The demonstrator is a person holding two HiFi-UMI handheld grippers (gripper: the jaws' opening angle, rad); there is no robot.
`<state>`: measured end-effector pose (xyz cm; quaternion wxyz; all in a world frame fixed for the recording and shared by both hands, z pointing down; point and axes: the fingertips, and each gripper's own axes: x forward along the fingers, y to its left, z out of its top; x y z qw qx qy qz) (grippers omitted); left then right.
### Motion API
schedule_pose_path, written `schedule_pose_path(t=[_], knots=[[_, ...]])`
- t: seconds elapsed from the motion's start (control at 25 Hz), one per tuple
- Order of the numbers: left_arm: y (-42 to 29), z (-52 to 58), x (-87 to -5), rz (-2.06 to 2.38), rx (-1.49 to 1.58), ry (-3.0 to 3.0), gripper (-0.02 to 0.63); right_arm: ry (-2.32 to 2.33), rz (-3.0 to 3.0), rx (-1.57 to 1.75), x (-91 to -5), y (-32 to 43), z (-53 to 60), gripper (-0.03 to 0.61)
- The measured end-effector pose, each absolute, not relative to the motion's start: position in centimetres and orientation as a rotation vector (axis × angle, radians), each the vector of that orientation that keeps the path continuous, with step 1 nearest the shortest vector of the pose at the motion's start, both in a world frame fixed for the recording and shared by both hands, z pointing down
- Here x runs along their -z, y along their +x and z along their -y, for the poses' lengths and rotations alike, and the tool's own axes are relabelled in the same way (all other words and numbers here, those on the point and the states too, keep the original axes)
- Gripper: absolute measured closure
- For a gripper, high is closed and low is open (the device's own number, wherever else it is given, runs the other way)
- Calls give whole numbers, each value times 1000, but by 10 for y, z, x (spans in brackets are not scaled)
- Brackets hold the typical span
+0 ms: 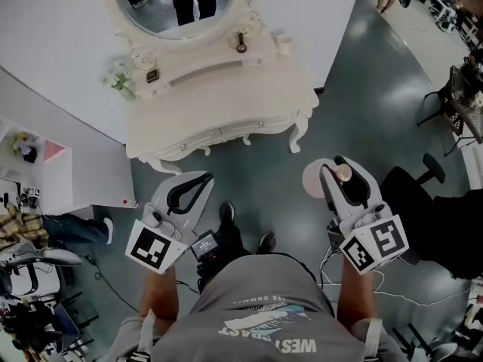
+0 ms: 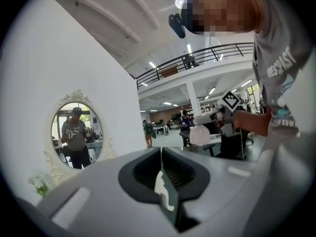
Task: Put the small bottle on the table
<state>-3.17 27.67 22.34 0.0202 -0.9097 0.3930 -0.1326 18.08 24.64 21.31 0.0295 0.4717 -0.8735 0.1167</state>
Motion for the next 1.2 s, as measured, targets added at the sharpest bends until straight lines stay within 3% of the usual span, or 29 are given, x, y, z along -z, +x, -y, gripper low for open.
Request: schedule_pose_path(t=[0.52,1.2], knots=[[-10,-184,-228,-980,331,-2919,604,1637,2552,-374,-218,195,-195,445],[-31,-57,-232,-728,301,-3002,604,1833,2402,-373,-214,167,-101,445]])
